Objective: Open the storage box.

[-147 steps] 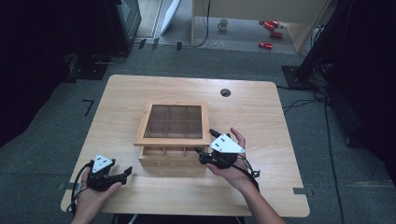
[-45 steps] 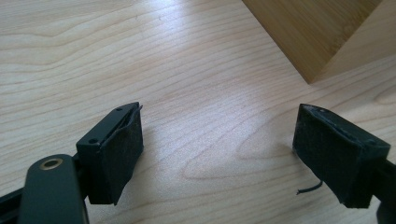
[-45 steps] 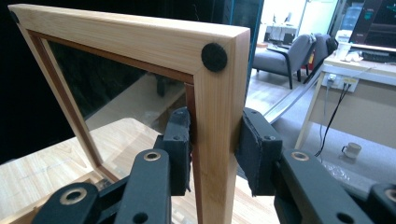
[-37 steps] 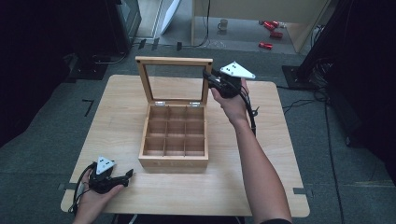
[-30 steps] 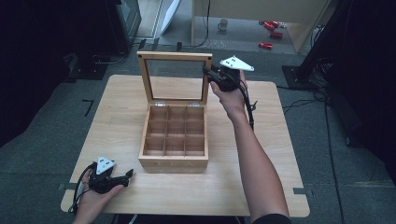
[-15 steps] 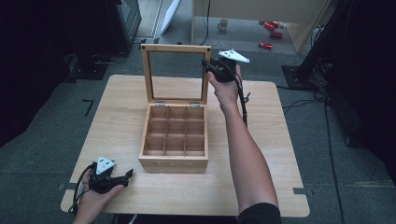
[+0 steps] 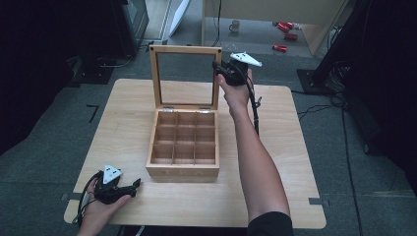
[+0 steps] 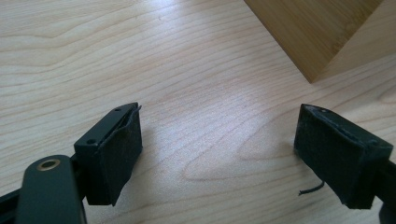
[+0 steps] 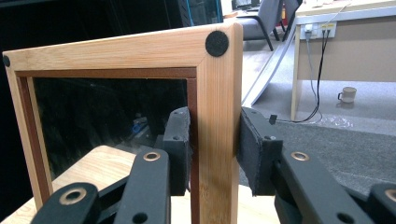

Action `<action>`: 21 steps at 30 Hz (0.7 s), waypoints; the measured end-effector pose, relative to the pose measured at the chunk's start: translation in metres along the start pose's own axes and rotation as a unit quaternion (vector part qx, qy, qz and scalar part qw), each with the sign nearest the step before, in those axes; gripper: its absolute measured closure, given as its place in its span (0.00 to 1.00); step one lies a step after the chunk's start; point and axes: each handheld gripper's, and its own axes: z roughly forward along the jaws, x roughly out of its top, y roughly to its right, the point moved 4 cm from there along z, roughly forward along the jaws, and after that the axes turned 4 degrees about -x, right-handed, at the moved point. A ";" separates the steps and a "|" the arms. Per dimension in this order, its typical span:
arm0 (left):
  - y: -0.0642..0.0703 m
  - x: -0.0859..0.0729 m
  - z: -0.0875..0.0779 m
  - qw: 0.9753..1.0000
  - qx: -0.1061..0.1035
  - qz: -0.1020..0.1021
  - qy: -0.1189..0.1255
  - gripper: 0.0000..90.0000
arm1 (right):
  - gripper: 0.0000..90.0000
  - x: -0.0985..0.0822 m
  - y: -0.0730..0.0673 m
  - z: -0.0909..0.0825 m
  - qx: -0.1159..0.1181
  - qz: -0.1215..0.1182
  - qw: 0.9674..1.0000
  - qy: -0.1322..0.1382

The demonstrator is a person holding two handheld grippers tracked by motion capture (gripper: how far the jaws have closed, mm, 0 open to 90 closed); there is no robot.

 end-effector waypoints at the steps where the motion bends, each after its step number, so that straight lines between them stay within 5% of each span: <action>1: 0.000 0.000 0.000 1.000 0.001 0.001 -0.001 0.17 | 0.74 0.000 0.000 0.000 0.000 0.000 1.000 -0.001; 12: 0.000 0.000 0.000 1.000 0.003 0.004 -0.002 0.17 | 0.73 0.002 -0.002 -0.001 -0.007 0.005 1.000 -0.007; 16: 0.000 0.000 0.000 1.000 0.003 0.004 -0.002 0.17 | 0.62 0.003 -0.004 -0.002 -0.002 0.010 1.000 -0.004; 21: 0.001 0.000 0.000 1.000 0.004 0.004 -0.002 0.17 | 0.45 0.007 -0.007 -0.006 -0.005 -0.010 1.000 -0.001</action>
